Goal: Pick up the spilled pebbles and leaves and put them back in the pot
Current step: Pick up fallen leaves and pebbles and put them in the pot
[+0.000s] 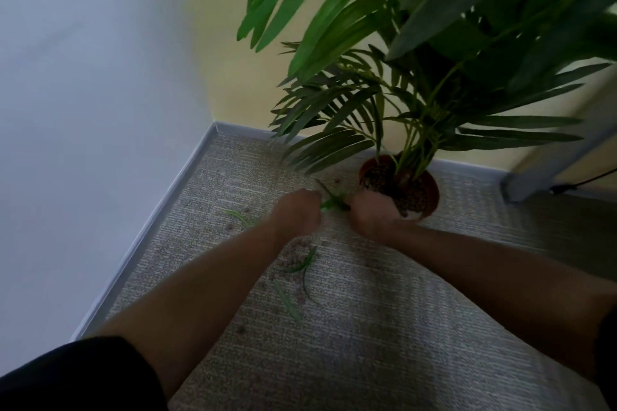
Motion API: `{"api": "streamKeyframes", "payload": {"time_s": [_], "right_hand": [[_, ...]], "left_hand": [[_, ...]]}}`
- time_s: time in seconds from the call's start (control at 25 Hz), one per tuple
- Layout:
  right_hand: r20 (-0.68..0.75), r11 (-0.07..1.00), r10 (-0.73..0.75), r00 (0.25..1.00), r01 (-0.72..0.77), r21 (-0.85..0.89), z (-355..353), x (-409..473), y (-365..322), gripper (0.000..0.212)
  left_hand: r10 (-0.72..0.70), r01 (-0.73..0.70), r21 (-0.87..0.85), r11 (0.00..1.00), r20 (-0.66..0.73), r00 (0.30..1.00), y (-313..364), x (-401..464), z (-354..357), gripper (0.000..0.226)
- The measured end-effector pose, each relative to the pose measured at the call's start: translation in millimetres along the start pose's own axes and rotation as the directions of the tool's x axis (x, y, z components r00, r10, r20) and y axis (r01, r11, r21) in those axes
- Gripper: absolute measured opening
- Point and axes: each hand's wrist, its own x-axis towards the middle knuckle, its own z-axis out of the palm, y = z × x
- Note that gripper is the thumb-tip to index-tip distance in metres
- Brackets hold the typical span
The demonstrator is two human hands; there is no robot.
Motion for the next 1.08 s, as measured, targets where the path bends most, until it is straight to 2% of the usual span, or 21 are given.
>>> {"api": "streamKeyframes", "payload": {"time_s": [0.04,0.12,0.16,0.24,0.36,0.48,0.6,0.88,1.0,1.08], "right_hand": [[-0.025,0.999,0.028,0.999,-0.028,0.016,-6.0,-1.2,11.0,0.031],[-0.071,0.994,0.096,0.993,-0.091,0.064,-16.5,-2.3,34.3,0.023],[-0.090,0.990,0.119,0.989,-0.111,0.082,-20.8,-1.8,45.3,0.020],[-0.124,0.986,0.155,0.980,-0.145,0.084,-25.3,1.0,65.4,0.020],[-0.138,0.977,0.214,0.967,-0.210,0.044,-21.5,4.5,84.5,0.018],[-0.109,0.975,0.221,0.969,-0.219,0.038,-12.4,3.6,92.6,0.019],[-0.089,0.979,0.204,0.975,-0.202,0.036,-5.1,2.2,97.7,0.024],[0.018,0.978,0.209,0.978,-0.209,0.001,0.5,2.4,100.2,0.026],[0.092,0.981,0.190,0.977,-0.194,0.032,1.4,4.1,96.7,0.032],[0.100,0.985,0.171,0.980,-0.174,0.016,1.2,7.3,93.2,0.025]], "left_hand": [[-0.044,0.047,-0.141,0.989,0.030,0.999,9.4,4.9,0.1,0.019],[-0.119,0.170,-0.462,0.870,0.138,0.983,32.2,13.3,0.3,0.013],[-0.154,0.228,-0.564,0.793,0.177,0.972,43.7,17.0,-0.2,0.008],[-0.199,0.252,-0.638,0.728,0.156,0.968,64.3,28.2,2.7,0.011],[-0.259,0.272,-0.699,0.661,0.128,0.957,89.3,43.1,8.4,0.009],[-0.270,0.312,-0.718,0.622,0.178,0.946,102.6,55.4,14.2,0.014],[-0.268,0.335,-0.703,0.627,0.210,0.940,106.2,61.2,23.5,0.024],[-0.326,0.397,-0.704,0.590,0.242,0.914,94.8,57.7,30.3,0.017],[-0.305,0.392,-0.678,0.622,0.252,0.918,90.3,53.0,26.8,0.022],[-0.284,0.390,-0.694,0.605,0.269,0.920,89.0,51.1,25.7,0.019]]}}
